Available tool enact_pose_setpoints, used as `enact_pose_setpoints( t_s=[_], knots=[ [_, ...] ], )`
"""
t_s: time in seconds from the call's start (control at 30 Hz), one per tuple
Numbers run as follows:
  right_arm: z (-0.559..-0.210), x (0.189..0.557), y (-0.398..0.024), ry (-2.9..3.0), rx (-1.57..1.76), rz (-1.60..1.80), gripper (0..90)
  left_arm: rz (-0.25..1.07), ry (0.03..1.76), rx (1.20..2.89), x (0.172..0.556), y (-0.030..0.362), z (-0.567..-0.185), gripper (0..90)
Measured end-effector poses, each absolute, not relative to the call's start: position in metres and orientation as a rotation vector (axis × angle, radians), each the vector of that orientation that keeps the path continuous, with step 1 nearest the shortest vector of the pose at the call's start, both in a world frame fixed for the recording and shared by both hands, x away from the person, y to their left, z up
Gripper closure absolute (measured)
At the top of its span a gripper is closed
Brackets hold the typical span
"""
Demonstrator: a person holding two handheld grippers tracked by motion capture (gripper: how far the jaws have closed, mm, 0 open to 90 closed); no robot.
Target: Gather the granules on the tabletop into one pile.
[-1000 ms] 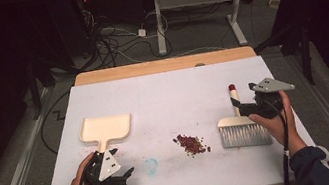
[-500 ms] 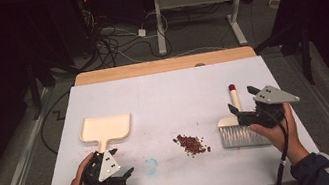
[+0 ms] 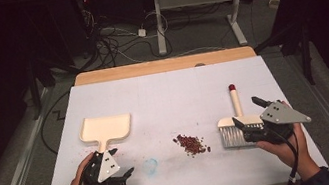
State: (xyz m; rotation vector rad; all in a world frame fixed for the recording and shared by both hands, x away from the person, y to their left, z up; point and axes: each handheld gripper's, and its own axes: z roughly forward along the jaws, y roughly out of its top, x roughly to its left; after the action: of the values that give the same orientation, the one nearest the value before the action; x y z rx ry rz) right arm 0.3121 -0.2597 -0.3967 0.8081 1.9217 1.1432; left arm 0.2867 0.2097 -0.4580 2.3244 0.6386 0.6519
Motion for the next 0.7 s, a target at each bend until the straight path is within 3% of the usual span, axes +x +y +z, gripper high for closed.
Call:
enact_pose_setpoints(
  t_s=[0.7],
  knots=[
    [-0.448,0.277,-0.271,1.987,0.778,1.098,17.3,0.685,0.651,2.294,0.288,0.209,-0.456,21.1]
  ],
)
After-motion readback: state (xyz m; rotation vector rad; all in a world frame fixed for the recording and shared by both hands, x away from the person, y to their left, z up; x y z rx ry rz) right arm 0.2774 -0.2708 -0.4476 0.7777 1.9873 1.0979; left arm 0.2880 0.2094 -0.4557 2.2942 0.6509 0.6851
